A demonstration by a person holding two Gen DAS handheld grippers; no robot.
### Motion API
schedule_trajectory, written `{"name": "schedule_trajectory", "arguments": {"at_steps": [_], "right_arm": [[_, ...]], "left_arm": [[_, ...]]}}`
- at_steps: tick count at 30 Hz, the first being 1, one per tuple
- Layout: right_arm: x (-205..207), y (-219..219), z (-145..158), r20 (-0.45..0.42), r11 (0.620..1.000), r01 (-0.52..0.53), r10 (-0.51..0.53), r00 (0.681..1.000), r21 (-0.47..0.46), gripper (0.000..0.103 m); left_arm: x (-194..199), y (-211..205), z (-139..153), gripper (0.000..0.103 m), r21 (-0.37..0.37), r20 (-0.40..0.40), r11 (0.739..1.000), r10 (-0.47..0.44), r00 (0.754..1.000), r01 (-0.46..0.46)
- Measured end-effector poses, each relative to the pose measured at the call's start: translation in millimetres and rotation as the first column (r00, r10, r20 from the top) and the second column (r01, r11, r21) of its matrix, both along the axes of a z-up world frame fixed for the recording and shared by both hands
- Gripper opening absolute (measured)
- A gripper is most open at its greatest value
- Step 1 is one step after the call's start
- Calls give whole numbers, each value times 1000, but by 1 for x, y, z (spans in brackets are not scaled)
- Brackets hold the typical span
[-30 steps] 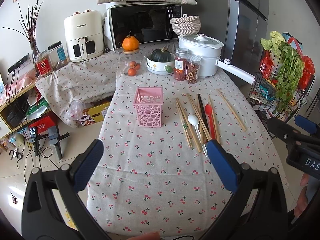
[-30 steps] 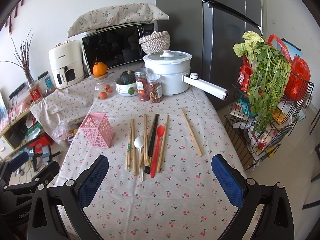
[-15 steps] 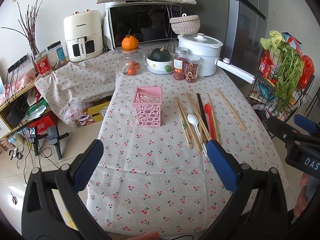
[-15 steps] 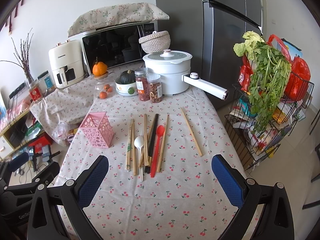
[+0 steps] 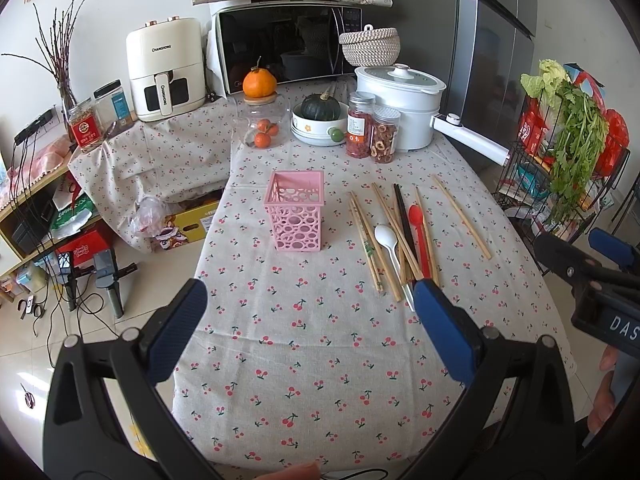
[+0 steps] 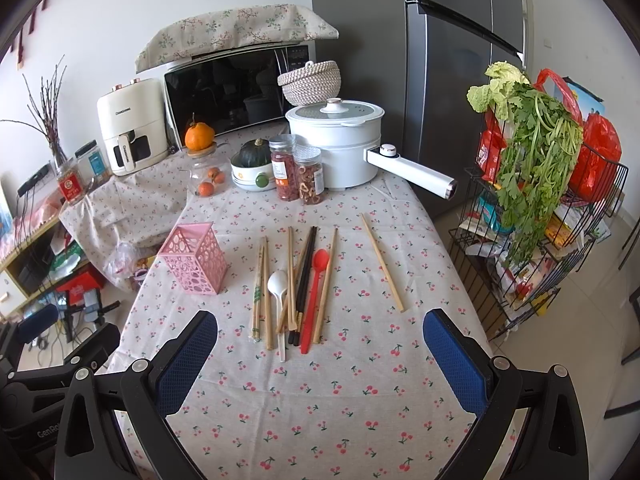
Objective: Organize utensils
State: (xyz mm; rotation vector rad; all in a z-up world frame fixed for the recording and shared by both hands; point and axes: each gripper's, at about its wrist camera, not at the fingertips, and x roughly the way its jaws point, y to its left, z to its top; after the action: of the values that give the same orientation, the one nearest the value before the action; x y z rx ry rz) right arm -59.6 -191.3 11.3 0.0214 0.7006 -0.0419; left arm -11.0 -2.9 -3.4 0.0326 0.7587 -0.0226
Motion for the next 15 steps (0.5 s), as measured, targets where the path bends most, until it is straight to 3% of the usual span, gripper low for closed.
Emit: {"name": "schedule_trajectory", "arguments": {"at_steps": [10,15], "right_arm": [[2,-3,-4,-6,1000,6,-6,1000,-4,103],[16,-19,-8,-67,1000,25,-25,997,4,103]], "left_arm": [[6,4,-1,102,-2,-1,1000,0,1000,0],[23,-3,2,102,59,-11,998,-32,999,32]]}}
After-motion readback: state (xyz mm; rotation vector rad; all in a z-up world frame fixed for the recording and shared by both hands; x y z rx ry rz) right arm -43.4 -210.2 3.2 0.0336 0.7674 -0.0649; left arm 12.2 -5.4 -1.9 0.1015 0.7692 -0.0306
